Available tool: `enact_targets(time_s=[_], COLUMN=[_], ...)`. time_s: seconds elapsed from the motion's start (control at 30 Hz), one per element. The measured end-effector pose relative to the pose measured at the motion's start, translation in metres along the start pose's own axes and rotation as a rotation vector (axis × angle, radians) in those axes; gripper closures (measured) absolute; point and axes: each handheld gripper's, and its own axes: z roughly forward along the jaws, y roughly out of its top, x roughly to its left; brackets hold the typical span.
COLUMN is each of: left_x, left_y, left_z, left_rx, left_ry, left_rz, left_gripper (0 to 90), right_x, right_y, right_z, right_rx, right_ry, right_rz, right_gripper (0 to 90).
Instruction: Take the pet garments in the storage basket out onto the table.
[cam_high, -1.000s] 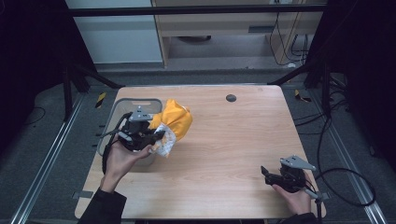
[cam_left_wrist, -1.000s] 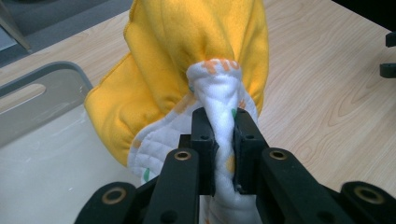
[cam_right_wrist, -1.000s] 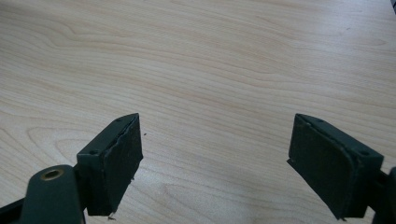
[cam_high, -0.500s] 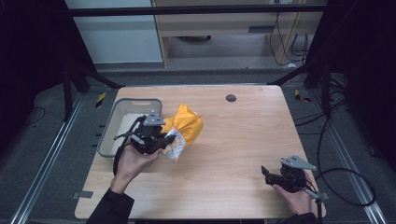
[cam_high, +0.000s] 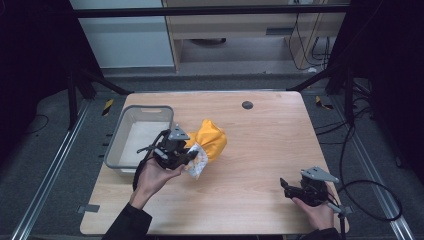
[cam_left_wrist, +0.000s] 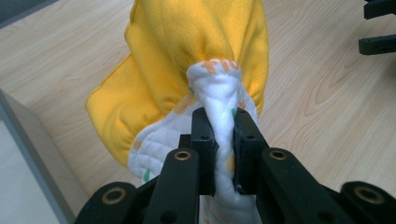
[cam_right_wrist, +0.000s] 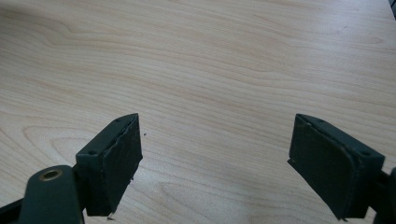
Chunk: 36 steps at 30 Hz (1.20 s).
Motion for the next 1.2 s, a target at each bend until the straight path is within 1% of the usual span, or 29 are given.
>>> enact_targets(time_s=[0.3, 0.47, 0.67, 0.83, 1.0, 1.2], left_x=[-0.008, -0.011, -0.013, -0.016, -0.018, -0.021], left_y=[-0.001, -0.003, -0.005, -0.009, -0.013, -0.016], left_z=[0.015, 0.023, 0.032, 0.042, 0.053, 0.063], left_rx=[0.016, 0.025, 0.046, 0.065, 0.084, 0.107], left_ry=[-0.026, -0.044, -0.052, -0.061, -0.074, -0.084], left_rz=[0.013, 0.011, 0.018, 0.027, 0.021, 0.026], left_gripper=[81.5, 81.6, 81.5, 81.6, 81.5, 81.5], right_x=[0.000, -0.001, -0.001, -0.001, -0.001, -0.001], right_y=[0.000, -0.001, 0.000, -0.001, -0.001, -0.001], right_z=[0.001, 0.001, 0.000, 0.000, 0.000, 0.001], right_rx=[0.002, 0.001, 0.003, 0.003, 0.005, 0.006], right_ry=[-0.001, -0.001, -0.001, -0.001, -0.001, 0.000], right_rz=[-0.003, -0.005, 0.004, -0.002, 0.000, 0.000], right_gripper=[16.7, 16.7, 16.7, 16.6, 16.6, 16.5])
